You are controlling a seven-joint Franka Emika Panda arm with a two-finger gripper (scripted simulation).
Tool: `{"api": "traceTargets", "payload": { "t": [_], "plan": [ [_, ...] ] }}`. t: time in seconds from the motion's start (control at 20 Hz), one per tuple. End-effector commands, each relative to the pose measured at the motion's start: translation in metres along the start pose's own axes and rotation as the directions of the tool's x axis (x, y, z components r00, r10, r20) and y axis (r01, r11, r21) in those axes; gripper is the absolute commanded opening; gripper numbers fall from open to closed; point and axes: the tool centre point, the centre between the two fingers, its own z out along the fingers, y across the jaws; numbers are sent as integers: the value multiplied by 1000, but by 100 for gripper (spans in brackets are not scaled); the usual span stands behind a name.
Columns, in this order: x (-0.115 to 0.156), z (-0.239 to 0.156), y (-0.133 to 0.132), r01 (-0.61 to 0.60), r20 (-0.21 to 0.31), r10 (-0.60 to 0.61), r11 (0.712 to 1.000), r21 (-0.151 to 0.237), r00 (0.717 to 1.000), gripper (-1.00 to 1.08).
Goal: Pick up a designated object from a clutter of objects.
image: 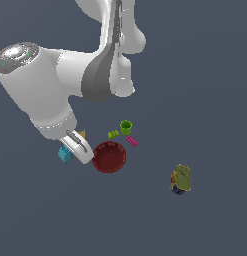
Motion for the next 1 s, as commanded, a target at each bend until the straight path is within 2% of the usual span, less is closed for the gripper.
{"api": "traceTargets", "payload": {
  "t": [0.0,0.5,0.95],
  "plan": [
    [-4,-31,-6,-1,-1,1,1000,0,1000,-100],
    [-18,-136,-29,0,-1,0,1000,-1,1000,-100],
    [-22,-184,-40,1,-1,-1,1000,0,1000,-100]
  ]
}}
